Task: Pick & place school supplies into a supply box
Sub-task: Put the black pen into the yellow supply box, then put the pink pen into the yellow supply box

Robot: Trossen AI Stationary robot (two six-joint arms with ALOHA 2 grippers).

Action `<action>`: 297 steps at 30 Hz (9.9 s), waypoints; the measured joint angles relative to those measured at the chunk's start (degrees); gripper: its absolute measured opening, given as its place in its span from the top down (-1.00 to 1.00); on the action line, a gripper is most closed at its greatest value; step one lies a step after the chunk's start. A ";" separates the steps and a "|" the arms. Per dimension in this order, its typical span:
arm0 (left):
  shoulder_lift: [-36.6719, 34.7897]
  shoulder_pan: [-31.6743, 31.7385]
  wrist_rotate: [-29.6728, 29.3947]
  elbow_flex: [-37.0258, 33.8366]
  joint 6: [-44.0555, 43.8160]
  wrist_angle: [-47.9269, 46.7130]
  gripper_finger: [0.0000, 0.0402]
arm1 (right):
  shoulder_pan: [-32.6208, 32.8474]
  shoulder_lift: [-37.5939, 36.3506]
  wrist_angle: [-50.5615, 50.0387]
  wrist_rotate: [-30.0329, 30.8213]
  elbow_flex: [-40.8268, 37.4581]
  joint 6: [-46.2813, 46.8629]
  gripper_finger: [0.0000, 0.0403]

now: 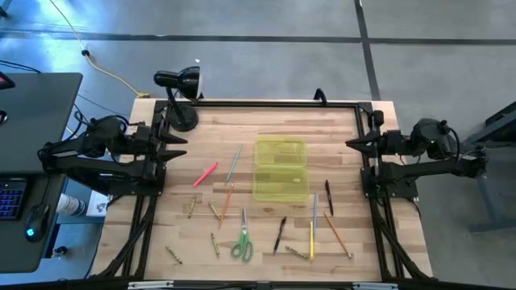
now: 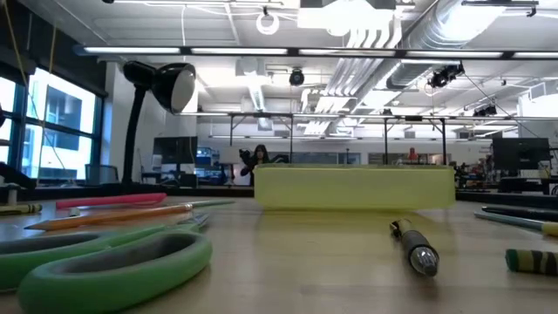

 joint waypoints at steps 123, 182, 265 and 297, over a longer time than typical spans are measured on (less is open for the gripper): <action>26.16 0.03 -30.61 0.00 -17.84 -6.81 0.11 | 5.69 39.75 -36.07 -1.50 -5.84 65.66 0.38; 26.14 0.03 -30.49 -0.02 -17.88 -7.24 0.11 | 11.30 57.04 -30.44 6.45 -0.93 62.67 0.96; 48.72 0.01 -13.01 -0.07 -42.86 -18.54 0.11 | 1.75 54.22 11.38 6.48 4.87 15.27 0.49; 52.33 0.03 -10.50 -13.56 -42.04 -4.94 0.11 | 2.01 54.03 11.10 7.10 4.87 15.67 0.49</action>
